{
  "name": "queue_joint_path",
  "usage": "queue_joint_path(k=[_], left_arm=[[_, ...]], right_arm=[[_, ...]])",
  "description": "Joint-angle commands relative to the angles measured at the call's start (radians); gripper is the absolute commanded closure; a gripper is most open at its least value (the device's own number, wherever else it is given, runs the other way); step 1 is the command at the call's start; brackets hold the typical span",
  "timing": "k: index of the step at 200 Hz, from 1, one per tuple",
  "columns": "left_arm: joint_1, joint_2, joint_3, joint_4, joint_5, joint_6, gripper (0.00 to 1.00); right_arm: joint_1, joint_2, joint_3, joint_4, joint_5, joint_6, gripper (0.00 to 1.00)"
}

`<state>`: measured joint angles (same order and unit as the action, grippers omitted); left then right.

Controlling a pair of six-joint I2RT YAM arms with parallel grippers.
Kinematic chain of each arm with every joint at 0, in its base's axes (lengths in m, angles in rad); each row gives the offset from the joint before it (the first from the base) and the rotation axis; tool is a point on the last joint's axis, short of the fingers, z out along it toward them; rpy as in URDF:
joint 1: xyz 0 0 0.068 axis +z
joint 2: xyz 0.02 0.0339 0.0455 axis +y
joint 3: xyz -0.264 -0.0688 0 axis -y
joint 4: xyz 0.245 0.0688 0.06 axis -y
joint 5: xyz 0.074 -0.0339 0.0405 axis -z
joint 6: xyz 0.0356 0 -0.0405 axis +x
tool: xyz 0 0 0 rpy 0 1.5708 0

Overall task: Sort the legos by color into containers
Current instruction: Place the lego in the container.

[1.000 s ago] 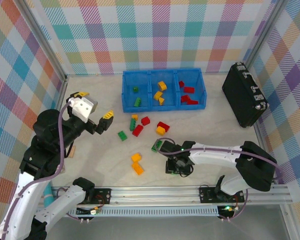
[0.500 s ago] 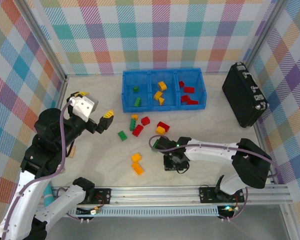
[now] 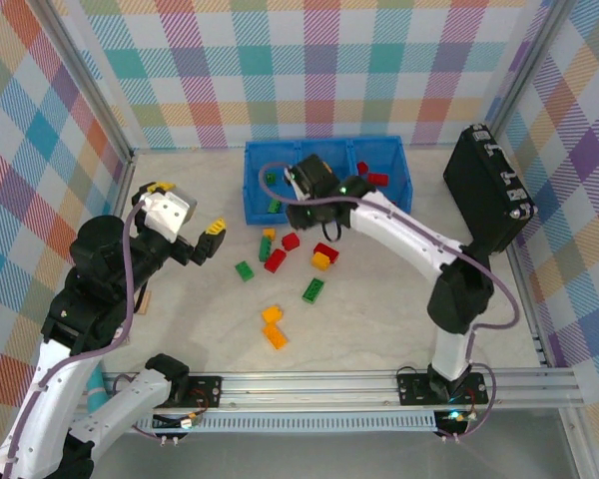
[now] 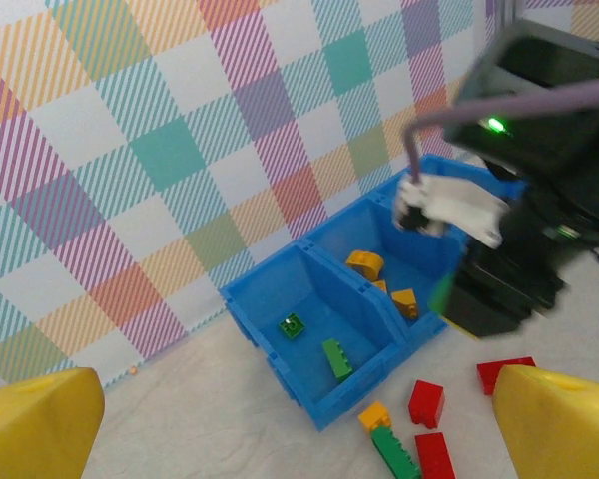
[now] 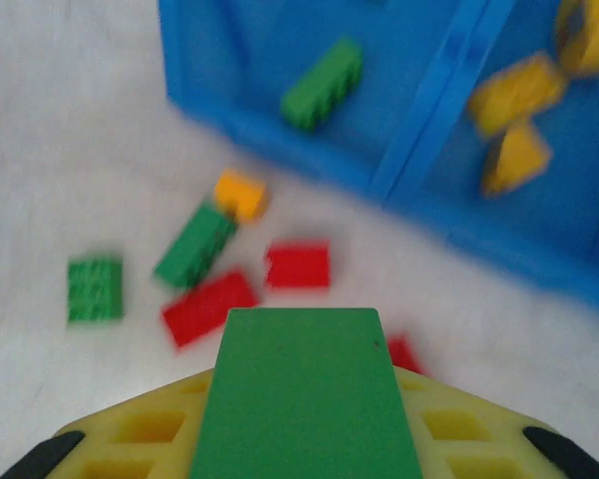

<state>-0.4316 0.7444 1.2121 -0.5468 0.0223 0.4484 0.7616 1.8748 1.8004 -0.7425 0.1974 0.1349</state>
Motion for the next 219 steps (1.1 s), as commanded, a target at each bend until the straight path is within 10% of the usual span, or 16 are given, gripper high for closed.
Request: queue_joint_path(k=[1, 121, 219], left_arm=[[-0.01, 0.025, 0.041, -0.024, -0.029, 0.035, 0.0], [-0.01, 0.094, 0.086, -0.039, -0.015, 0.041, 0.0], [-0.01, 0.06, 0.077, -0.041, -0.01, 0.03, 0.0]], right_arm=[[-0.027, 0.126, 0.145, 0.081, -0.01, -0.191, 0.7], [-0.082, 0.636, 0.646, 0.154, -0.076, -0.307, 0.56], [-0.082, 0.384, 0.544, 0.05, -0.092, -0.18, 0.43]])
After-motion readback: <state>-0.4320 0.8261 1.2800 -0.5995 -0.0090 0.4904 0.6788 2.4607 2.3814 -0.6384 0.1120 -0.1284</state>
